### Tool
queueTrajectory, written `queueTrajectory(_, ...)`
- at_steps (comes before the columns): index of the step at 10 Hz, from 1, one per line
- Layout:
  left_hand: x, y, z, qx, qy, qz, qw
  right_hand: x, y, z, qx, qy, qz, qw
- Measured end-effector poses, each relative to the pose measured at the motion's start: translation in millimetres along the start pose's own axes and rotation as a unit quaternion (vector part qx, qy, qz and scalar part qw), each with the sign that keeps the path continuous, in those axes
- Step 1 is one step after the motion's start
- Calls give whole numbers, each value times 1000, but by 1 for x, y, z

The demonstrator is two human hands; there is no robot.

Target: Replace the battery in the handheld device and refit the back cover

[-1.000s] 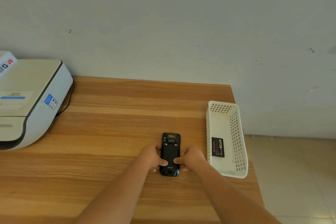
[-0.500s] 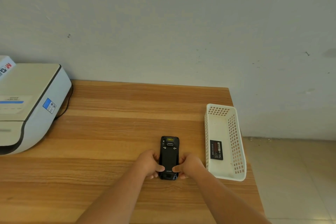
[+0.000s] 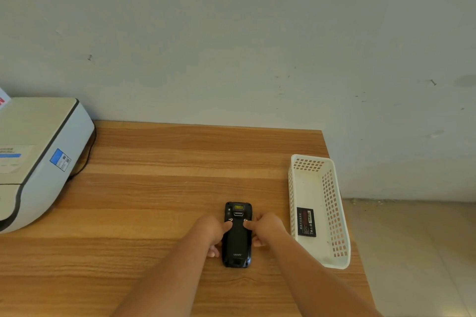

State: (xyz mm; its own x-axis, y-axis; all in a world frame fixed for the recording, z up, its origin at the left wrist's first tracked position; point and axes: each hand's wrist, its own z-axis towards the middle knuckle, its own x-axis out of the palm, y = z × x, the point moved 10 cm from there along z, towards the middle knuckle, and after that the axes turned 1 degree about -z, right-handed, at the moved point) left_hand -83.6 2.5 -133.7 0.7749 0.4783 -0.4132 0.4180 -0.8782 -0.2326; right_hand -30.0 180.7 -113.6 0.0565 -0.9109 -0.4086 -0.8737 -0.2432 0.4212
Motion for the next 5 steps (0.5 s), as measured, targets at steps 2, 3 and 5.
queueTrajectory(2, -5, -6, -2, 32, -54, 51, 997, 1, -3, 3, 4, -18, -1, 1000)
queueTrajectory(3, -7, -12, -8, 57, -77, 56, 994, -1, -1, 0, -1, -24, -13, 1000)
queueTrajectory(5, -20, -16, -22, 101, -89, 25, 991, -7, -2, -15, -28, -45, -48, 997)
